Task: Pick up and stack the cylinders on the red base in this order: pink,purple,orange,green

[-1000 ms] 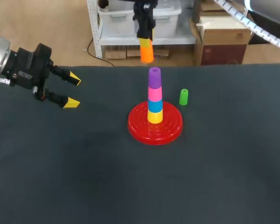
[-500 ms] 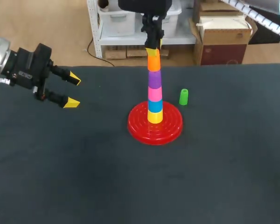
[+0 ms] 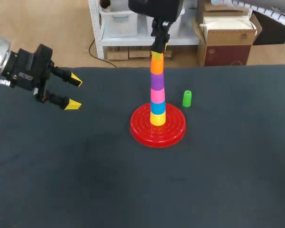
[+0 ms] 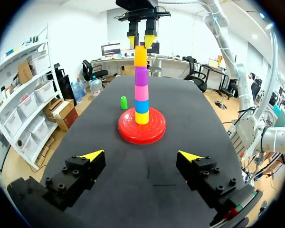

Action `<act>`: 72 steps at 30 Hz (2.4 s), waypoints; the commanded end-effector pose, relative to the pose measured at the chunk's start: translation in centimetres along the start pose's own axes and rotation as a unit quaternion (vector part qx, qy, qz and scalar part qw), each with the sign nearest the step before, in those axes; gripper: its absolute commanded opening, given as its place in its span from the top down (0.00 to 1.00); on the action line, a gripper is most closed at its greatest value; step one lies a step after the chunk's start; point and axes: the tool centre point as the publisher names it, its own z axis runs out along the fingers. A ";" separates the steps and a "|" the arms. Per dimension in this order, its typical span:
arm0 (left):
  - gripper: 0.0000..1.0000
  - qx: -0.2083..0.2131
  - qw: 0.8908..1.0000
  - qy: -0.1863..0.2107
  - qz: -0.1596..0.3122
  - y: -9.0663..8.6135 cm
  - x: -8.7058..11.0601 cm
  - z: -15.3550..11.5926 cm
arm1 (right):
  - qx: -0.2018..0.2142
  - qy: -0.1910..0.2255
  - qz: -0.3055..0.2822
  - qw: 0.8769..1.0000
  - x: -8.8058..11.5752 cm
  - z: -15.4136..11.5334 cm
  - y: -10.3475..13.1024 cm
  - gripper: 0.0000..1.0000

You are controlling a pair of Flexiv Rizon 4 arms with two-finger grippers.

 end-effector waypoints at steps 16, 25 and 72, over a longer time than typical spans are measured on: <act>0.00 -0.002 1.000 -0.001 0.001 -0.1 0.1 0.0 | -0.020 0.016 -0.015 1.000 -0.9 0.3 -0.7 1.00; 0.00 -0.002 1.000 -0.001 0.001 -0.1 0.1 0.0 | -0.025 0.049 -0.021 0.998 -1.0 1.4 0.4 1.00; 0.00 -0.002 1.000 -0.001 0.001 -0.1 0.1 0.0 | 0.069 -0.088 0.239 0.965 7.1 6.6 -4.8 0.00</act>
